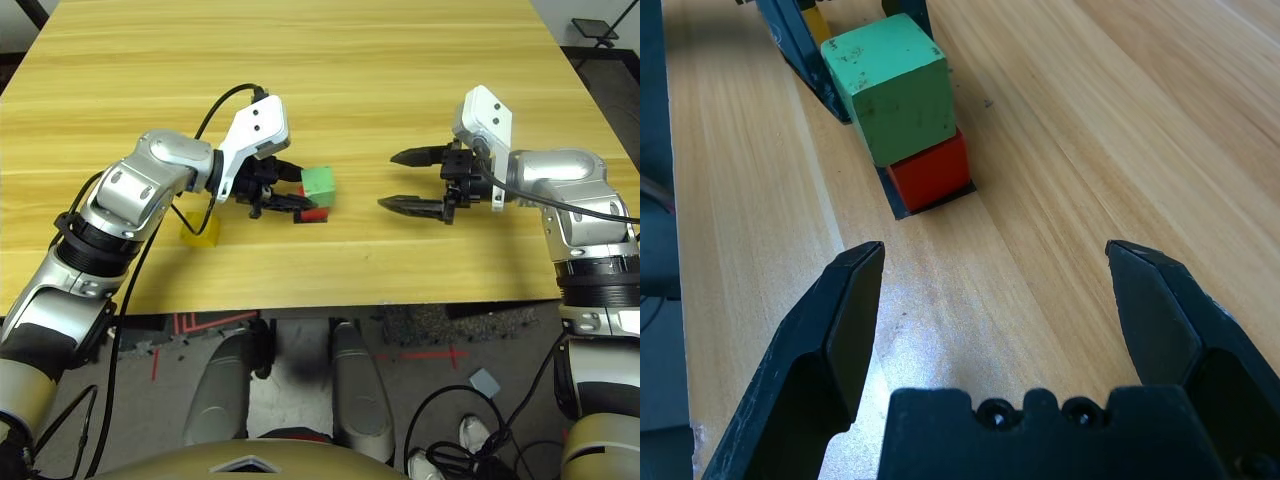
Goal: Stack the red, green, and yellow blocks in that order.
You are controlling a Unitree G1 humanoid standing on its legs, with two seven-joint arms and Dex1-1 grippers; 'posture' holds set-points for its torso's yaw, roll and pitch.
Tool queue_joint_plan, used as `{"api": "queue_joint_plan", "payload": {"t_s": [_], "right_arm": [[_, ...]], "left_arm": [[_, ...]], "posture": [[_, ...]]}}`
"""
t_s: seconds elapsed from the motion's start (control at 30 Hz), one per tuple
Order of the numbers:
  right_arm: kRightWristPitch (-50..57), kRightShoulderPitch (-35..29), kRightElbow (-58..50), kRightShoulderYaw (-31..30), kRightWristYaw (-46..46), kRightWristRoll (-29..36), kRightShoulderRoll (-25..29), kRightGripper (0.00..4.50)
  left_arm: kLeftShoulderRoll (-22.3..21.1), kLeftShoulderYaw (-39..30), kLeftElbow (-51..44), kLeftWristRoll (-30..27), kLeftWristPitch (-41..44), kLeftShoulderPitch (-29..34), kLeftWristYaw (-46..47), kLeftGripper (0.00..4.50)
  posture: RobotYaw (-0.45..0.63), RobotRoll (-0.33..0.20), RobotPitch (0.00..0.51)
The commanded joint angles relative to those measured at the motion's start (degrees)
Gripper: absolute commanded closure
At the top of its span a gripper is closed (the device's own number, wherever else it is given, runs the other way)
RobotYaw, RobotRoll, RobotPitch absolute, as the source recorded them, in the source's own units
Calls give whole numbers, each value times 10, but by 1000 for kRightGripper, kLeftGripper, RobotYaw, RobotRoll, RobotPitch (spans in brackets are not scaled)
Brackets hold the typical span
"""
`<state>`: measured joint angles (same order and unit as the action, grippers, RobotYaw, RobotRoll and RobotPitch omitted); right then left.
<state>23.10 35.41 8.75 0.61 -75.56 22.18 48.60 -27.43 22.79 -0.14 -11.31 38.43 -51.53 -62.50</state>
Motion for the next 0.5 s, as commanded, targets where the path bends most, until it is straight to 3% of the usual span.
{"api": "queue_joint_plan", "payload": {"t_s": [0.03,0.37,0.5], "right_arm": [[9,0,-20,8,1,9,5,0],[17,7,-22,6,6,16,3,0],[21,12,-22,6,8,19,-1,0]], "left_arm": [[-4,5,5,8,-8,6,-4,2478],[-4,4,12,12,-10,10,-1,2478],[-6,0,11,13,-18,11,-2,1079]], "posture": [[-33,7,261],[-31,5,257],[-23,3,254]]}}
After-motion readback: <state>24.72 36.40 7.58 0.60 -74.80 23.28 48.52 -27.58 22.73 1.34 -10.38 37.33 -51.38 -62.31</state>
